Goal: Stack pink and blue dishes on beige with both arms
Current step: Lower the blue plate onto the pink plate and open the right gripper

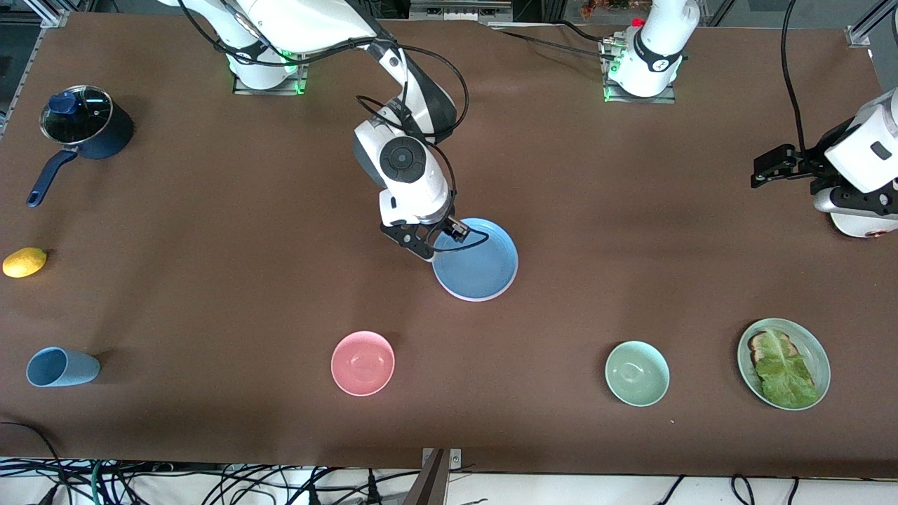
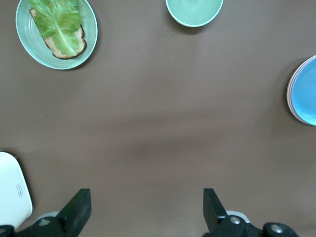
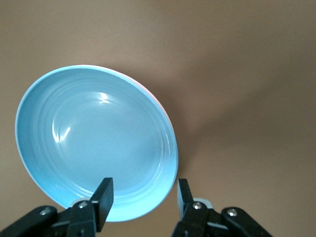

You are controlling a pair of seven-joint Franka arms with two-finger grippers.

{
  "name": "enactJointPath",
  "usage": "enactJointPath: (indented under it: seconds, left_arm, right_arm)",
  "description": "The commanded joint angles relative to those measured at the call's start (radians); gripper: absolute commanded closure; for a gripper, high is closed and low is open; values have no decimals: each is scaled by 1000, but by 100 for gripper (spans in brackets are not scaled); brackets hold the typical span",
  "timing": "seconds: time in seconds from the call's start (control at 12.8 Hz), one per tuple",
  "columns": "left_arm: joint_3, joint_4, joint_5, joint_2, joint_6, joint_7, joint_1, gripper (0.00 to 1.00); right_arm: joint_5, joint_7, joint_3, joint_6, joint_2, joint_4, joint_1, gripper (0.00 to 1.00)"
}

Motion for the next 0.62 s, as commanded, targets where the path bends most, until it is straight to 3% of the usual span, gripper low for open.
enactJointPath:
  seconds: [0.0, 0.23, 0.55]
  left_arm:
    - [4, 3, -9, -7, -10, 17, -3, 0]
    - [4, 3, -9, -7, -10, 17, -3, 0]
    - [4, 3, -9, -7, -10, 17, -3, 0]
  right_arm:
    - [-16, 11, -8, 0, -19, -3, 0, 33]
    - [-18, -1, -54, -58, -58, 4, -2, 1]
    - [-23, -36, -145, -180, -147, 1, -2, 0]
